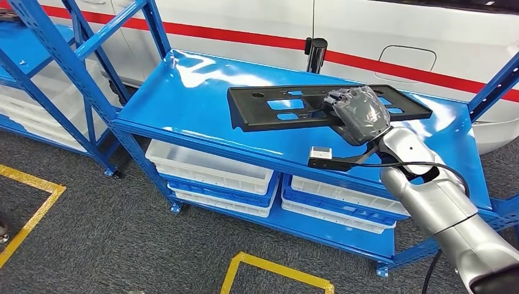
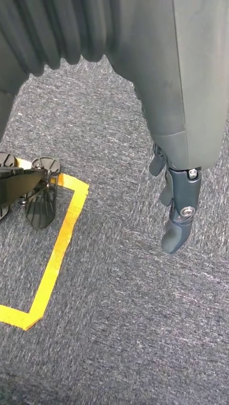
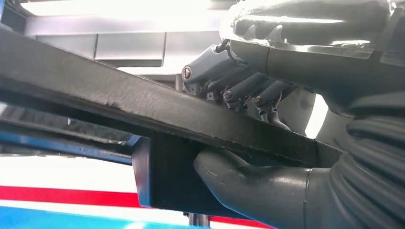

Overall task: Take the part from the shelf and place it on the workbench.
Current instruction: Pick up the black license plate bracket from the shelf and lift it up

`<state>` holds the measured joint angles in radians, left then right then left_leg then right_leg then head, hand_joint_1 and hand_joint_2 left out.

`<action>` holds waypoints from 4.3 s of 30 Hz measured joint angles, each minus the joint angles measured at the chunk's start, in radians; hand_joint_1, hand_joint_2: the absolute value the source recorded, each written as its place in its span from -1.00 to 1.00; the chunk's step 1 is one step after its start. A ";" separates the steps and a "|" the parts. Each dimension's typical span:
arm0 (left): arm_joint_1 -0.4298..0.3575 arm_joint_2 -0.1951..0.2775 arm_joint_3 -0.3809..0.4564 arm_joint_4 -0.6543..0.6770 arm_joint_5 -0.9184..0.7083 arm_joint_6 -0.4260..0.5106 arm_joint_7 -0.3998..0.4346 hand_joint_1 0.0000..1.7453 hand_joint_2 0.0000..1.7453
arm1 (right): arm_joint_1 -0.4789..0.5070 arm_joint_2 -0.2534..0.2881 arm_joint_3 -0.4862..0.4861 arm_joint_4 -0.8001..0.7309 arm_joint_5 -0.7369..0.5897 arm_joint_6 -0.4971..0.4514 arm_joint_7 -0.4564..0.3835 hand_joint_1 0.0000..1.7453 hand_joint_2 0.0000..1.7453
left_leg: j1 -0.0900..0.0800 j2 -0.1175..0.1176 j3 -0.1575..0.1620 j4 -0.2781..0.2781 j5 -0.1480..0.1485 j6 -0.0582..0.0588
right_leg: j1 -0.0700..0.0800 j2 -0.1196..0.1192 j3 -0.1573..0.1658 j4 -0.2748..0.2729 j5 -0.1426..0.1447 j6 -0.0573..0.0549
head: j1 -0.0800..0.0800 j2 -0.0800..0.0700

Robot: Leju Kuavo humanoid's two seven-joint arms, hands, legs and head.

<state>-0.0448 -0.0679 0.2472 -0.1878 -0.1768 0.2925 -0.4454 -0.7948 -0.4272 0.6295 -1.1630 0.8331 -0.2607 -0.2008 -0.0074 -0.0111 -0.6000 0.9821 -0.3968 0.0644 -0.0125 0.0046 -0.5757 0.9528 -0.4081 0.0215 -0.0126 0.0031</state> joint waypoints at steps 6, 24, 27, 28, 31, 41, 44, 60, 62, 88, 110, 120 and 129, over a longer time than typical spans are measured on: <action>-0.025 0.000 0.000 -0.002 -0.012 -0.014 0.010 -1.00 1.00 | -0.006 0.014 -0.005 -0.011 0.035 -0.012 0.022 0.74 1.00 | 0.013 0.006 0.021 -0.052 0.038 0.009 | -0.002 -0.001 -0.112 0.247 -0.118 -0.007 | 0.003 0.000; -0.028 0.007 0.000 -0.004 -0.023 -0.021 0.013 -1.00 1.00 | 0.001 0.034 -0.008 -0.013 0.052 -0.012 0.027 0.74 1.00 | 0.030 0.008 -0.142 0.330 -0.161 -0.061 | -0.015 0.002 -0.048 0.055 -0.001 -0.024 | -0.006 0.000; -0.032 0.008 0.000 -0.005 -0.025 -0.021 0.013 -1.00 1.00 | 0.003 0.033 -0.012 -0.013 0.058 -0.016 0.027 0.74 1.00 | 0.022 0.008 -0.016 0.162 -0.116 -0.030 | -0.004 0.003 -0.063 0.054 0.016 -0.023 | -0.005 0.000; -0.034 0.008 0.000 -0.006 -0.026 -0.021 0.013 -1.00 1.00 | 0.002 0.033 -0.014 -0.013 0.060 -0.018 0.027 0.74 1.00 | 0.016 0.010 0.022 0.102 -0.102 -0.019 | -0.002 0.002 -0.065 0.052 0.022 -0.020 | -0.003 0.000; -0.039 0.010 0.000 -0.008 -0.031 -0.021 0.014 -1.00 1.00 | 0.001 0.031 -0.017 -0.012 0.066 -0.022 0.026 0.74 1.00 | 0.001 0.013 0.048 0.045 -0.082 0.002 | -0.005 -0.004 -0.066 0.042 0.041 0.000 | -0.001 0.000; -0.046 0.004 0.000 -0.010 -0.033 -0.021 0.015 -1.00 1.00 | 0.013 0.023 -0.021 -0.011 0.067 -0.024 0.023 0.74 1.00 | 0.007 0.019 -0.037 -0.002 0.035 -0.004 | -0.009 -0.005 -0.106 0.269 -0.097 0.027 | 0.003 0.000; -0.047 0.002 0.000 -0.011 -0.033 -0.022 0.015 -1.00 1.00 | 0.012 0.024 -0.023 -0.011 0.067 -0.025 0.023 0.74 1.00 | 0.004 0.018 -0.064 0.011 0.053 -0.020 | -0.010 -0.005 0.038 0.063 -0.080 0.032 | 0.003 0.000; -0.049 0.005 0.000 -0.011 -0.032 -0.023 0.024 -1.00 1.00 | 0.010 0.035 -0.029 -0.008 0.076 -0.024 0.023 0.74 1.00 | 0.021 0.007 0.052 0.046 -0.075 -0.054 | -0.015 -0.006 -0.023 0.038 -0.004 -0.001 | 0.002 0.000; -0.049 0.005 0.001 -0.011 -0.027 -0.022 0.024 -1.00 1.00 | 0.007 0.039 -0.031 -0.008 0.078 -0.022 0.022 0.74 1.00 | 0.013 0.007 0.049 0.037 -0.067 -0.044 | -0.015 -0.008 -0.025 0.033 0.007 0.016 | 0.002 0.000; -0.055 0.004 0.018 -0.015 -0.025 -0.024 0.023 -1.00 1.00 | 0.001 0.101 -0.032 0.027 0.128 -0.028 0.026 0.74 1.00 | 0.033 0.008 -0.044 0.196 -0.082 -0.077 | -0.015 -0.005 -0.008 0.029 -0.018 -0.020 | 0.000 0.000; -0.063 0.002 0.025 -0.018 -0.033 -0.029 0.028 -1.00 1.00 | 0.018 0.138 -0.057 0.030 0.182 -0.005 0.050 0.74 1.00 | 0.011 0.010 -0.105 0.031 0.070 -0.048 | -0.006 -0.006 0.076 0.020 -0.087 -0.013 | 0.003 0.000; -0.065 0.004 0.030 -0.019 -0.034 -0.029 0.027 -1.00 1.00 | 0.028 0.156 -0.067 0.030 0.203 -0.003 0.050 0.74 1.00 | 0.030 0.003 0.024 0.108 -0.075 -0.070 | -0.008 -0.007 -0.039 0.047 0.003 -0.012 | 0.002 0.000; -0.069 0.004 0.030 -0.020 -0.036 -0.029 0.025 -1.00 1.00 | 0.037 0.156 -0.086 0.029 0.208 -0.004 0.049 0.74 1.00 | 0.017 0.012 -0.014 0.013 -0.002 -0.006 | -0.003 -0.006 -0.139 0.252 -0.117 -0.002 | 0.006 0.000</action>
<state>-0.1140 -0.0644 0.2774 -0.2079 -0.2132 0.2632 -0.4201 -0.7573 -0.2713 0.5436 -1.1337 1.0410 -0.2644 -0.1514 0.0099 0.0008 -0.6137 0.9953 -0.3986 0.0582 -0.0153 -0.0016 -0.7149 1.2052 -0.5253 0.0198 -0.0070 0.0031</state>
